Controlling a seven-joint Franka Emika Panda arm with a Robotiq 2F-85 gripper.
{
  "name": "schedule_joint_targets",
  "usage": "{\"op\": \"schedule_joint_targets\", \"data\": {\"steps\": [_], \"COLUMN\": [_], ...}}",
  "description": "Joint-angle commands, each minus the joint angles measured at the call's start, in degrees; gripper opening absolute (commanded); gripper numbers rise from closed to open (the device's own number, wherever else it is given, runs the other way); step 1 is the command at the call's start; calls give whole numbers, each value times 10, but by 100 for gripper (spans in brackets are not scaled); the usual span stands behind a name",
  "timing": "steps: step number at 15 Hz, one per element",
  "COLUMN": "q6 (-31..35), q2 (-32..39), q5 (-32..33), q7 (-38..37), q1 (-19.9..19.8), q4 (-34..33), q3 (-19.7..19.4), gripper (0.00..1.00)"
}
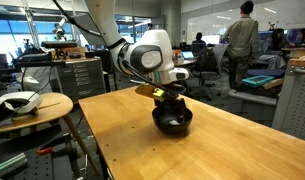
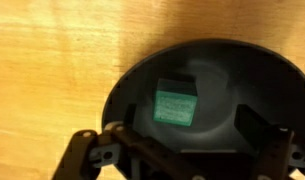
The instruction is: Put the green block into the black bowl
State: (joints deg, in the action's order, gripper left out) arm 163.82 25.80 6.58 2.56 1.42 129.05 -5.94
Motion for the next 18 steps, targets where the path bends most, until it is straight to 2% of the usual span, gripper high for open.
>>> {"op": "schedule_joint_targets", "data": {"steps": [1,6,10,11,18], "q6": [14,-13,-62,-34,-53], "q2": [-54,-96,-131,-95,-114], "q5": [14,15,8,5,5], "q7": [-18,-26,-24,-15,-15], "q1": [12,19,12,4,3], "q4": [31,38,31,21,23], "q3": [-6,-3,9,14,15], "gripper": [100,100,100,100,100]}}
